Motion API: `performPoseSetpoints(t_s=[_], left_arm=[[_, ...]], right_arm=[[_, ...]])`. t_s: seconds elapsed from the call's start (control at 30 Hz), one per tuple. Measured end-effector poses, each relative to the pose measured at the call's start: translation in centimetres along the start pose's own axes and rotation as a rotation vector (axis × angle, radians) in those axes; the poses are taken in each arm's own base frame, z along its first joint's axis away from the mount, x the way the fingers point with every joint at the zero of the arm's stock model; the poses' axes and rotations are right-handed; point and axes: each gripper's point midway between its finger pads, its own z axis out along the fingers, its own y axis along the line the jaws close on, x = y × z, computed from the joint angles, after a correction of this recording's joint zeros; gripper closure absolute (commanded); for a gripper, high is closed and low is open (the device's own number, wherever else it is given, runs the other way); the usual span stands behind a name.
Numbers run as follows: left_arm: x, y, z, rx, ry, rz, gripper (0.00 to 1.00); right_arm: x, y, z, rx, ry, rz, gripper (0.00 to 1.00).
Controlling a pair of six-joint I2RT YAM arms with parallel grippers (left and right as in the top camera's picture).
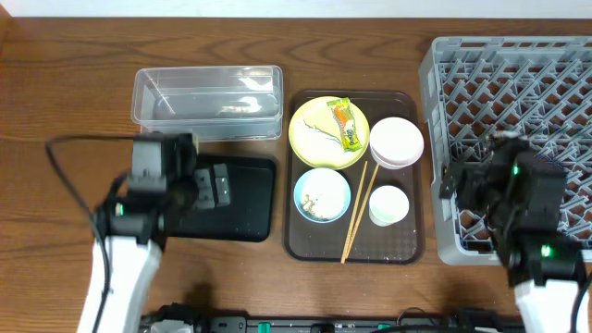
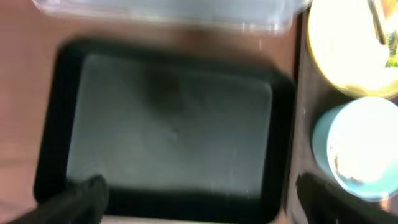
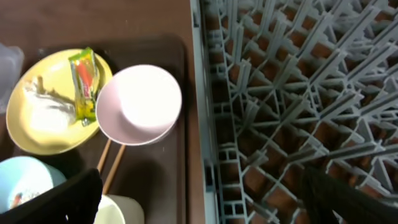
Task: Sort waste into correct bins and load items into the dishwasher rack
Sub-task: 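Reach the left gripper to the yellow plate and grasp tissue and wrapper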
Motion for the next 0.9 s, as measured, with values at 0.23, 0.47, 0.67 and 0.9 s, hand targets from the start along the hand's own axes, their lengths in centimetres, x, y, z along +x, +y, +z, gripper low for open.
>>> performPoseSetpoints(t_s=[0.23,0.47,0.67,0.9], left_arm=[[-3.2,-2.3,0.7,0.102,-0.016,0.000,0.08],[-7.3,-7.0,0.9,0.239,-0.167,0.079,0.09],[-10.0,-13.2,1.6,0.305,-0.252,0.172,0.09],[-9.8,-19.5,5.6,0.357,-0.222,0.171,0.09]], right_arm=[[-1.8,0.3,-0.1,-0.005,0.022,-0.002,0.01],[-2.0,0.4,-0.1,-0.009,0.018,-0.005,0.01],[-2.0,0.5,-0.1,-0.012,0.018,-0.005,0.01],[-1.9,0.5,-0.1,-0.012,0.020,-0.005,0.01]])
